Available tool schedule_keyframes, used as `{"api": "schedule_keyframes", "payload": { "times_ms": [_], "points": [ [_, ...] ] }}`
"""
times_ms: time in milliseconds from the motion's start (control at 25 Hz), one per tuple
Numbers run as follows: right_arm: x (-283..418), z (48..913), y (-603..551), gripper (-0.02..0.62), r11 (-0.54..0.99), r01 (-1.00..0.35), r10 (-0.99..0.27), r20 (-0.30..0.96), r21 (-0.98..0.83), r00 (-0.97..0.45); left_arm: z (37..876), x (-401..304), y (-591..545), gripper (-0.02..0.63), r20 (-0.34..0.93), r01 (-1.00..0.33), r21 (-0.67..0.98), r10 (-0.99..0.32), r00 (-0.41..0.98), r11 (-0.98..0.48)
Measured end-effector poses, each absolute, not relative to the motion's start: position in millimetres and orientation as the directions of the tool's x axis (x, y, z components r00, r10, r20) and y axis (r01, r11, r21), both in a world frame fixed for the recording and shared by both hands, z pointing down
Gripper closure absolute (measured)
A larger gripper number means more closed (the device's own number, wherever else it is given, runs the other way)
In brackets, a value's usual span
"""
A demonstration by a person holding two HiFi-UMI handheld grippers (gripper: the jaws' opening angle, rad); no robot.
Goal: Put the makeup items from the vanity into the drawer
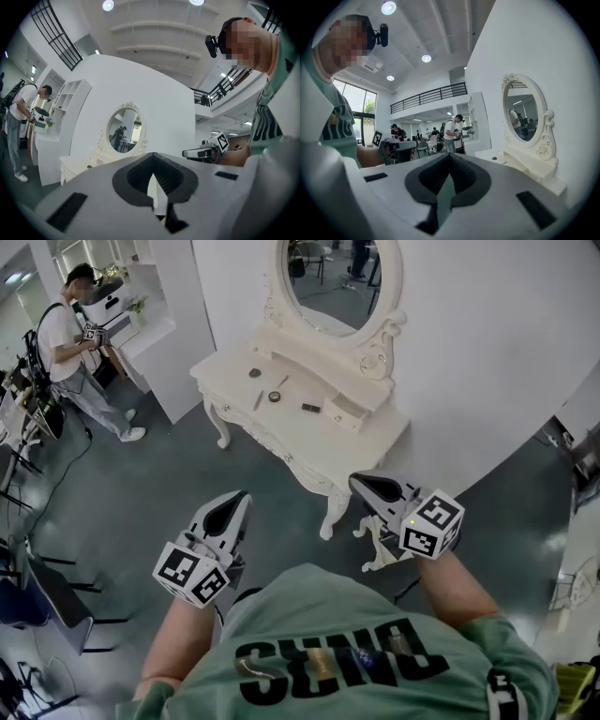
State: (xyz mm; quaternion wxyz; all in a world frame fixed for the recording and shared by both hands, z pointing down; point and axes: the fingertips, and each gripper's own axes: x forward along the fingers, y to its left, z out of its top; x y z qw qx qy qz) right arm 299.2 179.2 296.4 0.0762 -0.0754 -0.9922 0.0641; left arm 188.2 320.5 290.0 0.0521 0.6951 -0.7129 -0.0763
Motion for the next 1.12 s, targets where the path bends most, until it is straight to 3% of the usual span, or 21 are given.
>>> {"api": "schedule_keyframes", "payload": {
  "times_ms": [360, 840, 1120],
  "points": [
    [202.2, 324.8, 131.2, 0.584, 0.98, 0.121, 0.146, 0.155, -0.16, -0.977, 320.9, 83.9, 275.5, 0.598, -0.018, -0.978, 0.209, -1.0, -0.015, 0.011],
    [-72.4, 293.0, 40.8, 0.584, 0.987, -0.001, 0.016, 0.109, -0.158, -0.994, 299.0, -186.7, 155.6, 0.598, -0.021, -0.971, 0.131, -0.98, 0.198, -0.199],
    [-121.1, 295.2, -7.3, 0.584, 0.985, -0.073, -0.05, 0.144, -0.157, -0.988, 300.8, -250.5, 91.3, 0.598, -0.015, -0.951, 0.172, -0.966, 0.257, -0.256]
  ]
}}
